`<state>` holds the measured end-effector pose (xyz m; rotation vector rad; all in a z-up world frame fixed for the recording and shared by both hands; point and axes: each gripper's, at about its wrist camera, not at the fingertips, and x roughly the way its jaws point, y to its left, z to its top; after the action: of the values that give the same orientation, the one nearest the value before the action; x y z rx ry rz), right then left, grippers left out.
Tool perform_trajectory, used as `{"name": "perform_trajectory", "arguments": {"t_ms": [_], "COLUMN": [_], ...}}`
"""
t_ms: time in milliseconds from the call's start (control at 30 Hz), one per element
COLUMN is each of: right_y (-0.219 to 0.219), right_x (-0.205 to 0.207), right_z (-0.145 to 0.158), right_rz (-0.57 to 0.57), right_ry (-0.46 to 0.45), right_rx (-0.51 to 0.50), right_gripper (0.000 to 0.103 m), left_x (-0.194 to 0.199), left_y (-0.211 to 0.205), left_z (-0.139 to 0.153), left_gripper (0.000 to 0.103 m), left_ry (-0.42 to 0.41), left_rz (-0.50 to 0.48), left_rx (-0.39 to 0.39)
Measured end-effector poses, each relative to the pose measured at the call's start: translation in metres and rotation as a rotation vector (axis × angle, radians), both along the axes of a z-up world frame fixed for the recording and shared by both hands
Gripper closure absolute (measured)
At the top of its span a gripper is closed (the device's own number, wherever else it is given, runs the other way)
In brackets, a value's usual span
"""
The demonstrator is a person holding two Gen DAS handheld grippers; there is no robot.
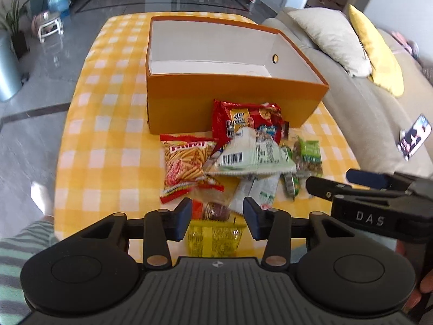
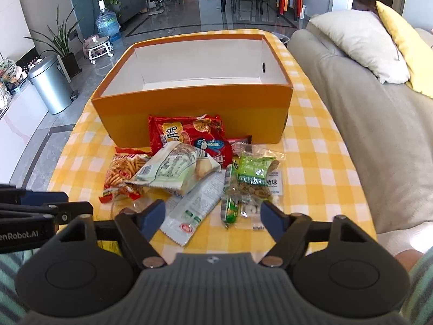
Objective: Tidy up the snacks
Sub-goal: 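Grasp the Mimi snack bag with the left tool while the right tool grasps the white bread packet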
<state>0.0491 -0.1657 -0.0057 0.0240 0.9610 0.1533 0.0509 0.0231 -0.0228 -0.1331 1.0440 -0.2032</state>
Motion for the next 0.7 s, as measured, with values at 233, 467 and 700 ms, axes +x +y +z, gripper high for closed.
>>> {"name": "perform_trajectory", "arguments": {"t_ms": [233,467,700], "right_y": [-0.003,0.002,0.019], "right_x": [0.024,0.048,0.070], "right_z": [-0.003,-0.017,-0.036], "right_rz": [-0.044,-0.070,-0.065], "right_ry": [-0.025,0.041,0.108], "right_rx": [0.083,0.213,0.252], "right_gripper": [0.036,0.042,0.048], "left_x": [0.036,0.061,0.076], "left_y": [0.006,0.010,0.012], "left_z": [-0.014,-0.033,-0.052], "left_gripper": [0.049,0.047,0.040], "left_ry": [0.005,0.027,0.089], "left_rz": [0.080,0.093,0.096], "left_rx": [0.008,0.051,0.049]}}
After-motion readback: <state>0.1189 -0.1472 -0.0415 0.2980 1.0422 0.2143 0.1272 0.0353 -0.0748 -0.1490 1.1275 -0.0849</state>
